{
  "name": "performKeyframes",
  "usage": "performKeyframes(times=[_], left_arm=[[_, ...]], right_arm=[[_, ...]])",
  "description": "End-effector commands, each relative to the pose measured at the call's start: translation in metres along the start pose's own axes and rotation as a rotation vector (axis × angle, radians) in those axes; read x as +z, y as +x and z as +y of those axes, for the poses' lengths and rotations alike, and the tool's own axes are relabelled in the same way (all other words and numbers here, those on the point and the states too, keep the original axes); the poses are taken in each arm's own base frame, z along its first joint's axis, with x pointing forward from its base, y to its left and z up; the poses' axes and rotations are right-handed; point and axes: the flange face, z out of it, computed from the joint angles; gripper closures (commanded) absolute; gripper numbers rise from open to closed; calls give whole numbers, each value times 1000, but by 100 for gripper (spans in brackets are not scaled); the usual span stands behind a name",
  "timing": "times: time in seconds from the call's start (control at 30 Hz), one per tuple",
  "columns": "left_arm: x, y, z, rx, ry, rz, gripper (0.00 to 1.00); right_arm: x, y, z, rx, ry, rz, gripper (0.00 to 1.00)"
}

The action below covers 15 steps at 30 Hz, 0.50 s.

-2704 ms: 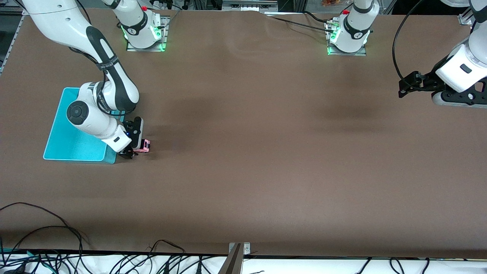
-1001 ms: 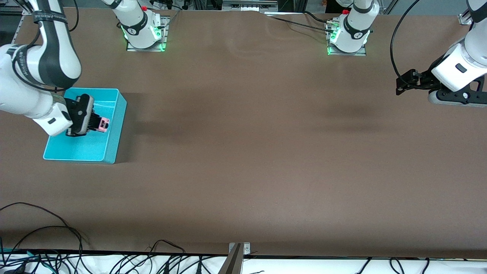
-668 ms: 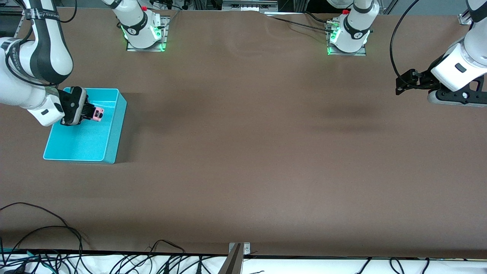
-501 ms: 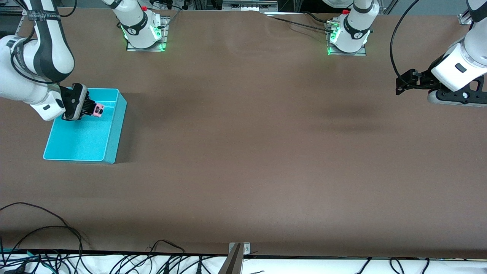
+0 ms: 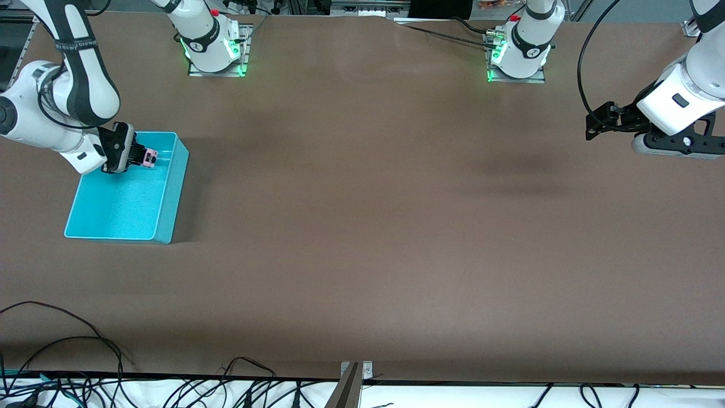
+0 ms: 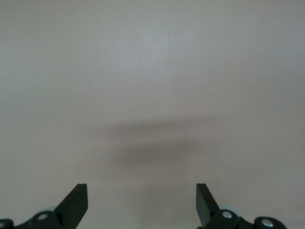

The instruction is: Wind and store pink jeep toy

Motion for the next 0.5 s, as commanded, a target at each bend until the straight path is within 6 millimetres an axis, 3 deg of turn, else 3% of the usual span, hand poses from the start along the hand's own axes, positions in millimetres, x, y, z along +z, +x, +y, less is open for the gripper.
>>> performKeyframes(times=[0.0, 0.3, 0.37, 0.43, 0.47], left_arm=[[-7, -1, 4, -8, -15, -1, 0], [-6, -1, 4, -8, -16, -3, 0], [-6, 0, 4, -7, -14, -3, 0], [-8, 0, 4, -6, -14, 2, 0], [-9, 1, 4, -6, -14, 3, 0]], right_arm=[[18, -13, 3, -11, -3, 5, 97], [46, -16, 9, -25, -5, 57, 87], [48, -17, 10, -23, -8, 66, 65], [47, -16, 11, -21, -12, 67, 26], [46, -16, 12, -22, -13, 67, 14]])
